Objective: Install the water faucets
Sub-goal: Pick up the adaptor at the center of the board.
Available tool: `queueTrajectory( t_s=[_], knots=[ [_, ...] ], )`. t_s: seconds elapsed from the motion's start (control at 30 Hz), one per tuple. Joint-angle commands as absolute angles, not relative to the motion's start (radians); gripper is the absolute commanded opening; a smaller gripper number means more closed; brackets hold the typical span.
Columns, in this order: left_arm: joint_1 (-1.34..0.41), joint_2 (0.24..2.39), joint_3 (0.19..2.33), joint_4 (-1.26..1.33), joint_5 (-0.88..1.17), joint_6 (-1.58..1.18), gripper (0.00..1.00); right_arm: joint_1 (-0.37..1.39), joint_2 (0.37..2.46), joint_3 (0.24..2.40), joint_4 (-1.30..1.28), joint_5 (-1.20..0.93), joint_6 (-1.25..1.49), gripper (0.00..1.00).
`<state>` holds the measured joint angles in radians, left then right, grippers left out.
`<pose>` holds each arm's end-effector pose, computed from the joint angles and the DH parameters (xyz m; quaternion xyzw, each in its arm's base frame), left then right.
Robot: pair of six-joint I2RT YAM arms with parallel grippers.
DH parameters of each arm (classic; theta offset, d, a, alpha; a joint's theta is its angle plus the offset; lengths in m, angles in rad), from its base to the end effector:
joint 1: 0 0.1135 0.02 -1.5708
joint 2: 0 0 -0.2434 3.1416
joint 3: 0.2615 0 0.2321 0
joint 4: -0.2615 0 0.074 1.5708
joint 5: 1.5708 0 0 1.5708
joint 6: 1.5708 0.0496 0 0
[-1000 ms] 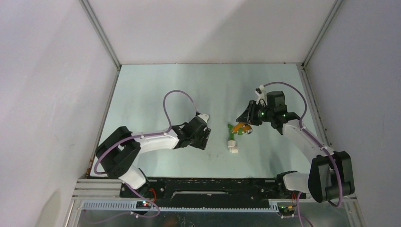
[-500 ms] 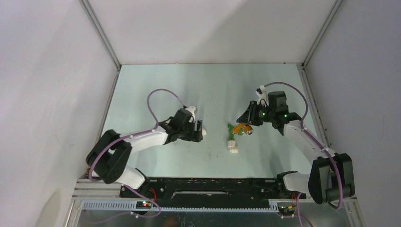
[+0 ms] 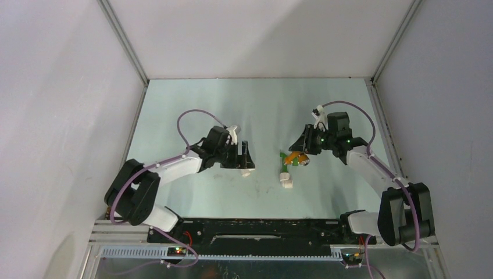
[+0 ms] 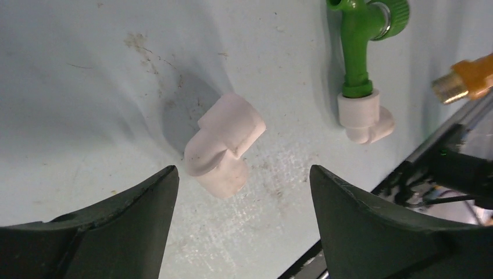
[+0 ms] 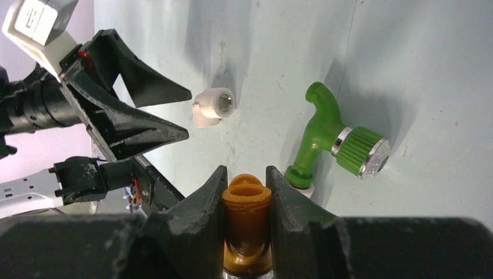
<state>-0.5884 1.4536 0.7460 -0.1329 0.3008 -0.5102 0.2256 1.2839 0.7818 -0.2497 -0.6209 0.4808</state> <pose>0.2263 -0.1687 0.1647 0.0896 0.9207 -0.3037 0.2280 0.2470 0.0863 0.2136 -0.0095 0.8818 0.3941 0.2588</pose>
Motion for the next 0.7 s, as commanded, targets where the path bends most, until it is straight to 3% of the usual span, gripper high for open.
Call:
queueTrajectory(
  t_s=[0.0,0.23,0.67],
  knots=[
    [-0.523,1.496,0.703,0.009,0.456,-0.637,0.83,0.258,1.318,0.788,-0.190,-0.653,0.490,0.00],
    [-0.504,1.501,0.655,-0.006,0.447,-0.648,0.78,0.345,1.462,0.832,-0.098,-0.662,0.518,0.00],
    [-0.451,1.654,0.482,0.428,0.538,-0.785,0.62,0.390,1.922,0.988,0.308,-0.801,0.691,0.00]
  ],
)
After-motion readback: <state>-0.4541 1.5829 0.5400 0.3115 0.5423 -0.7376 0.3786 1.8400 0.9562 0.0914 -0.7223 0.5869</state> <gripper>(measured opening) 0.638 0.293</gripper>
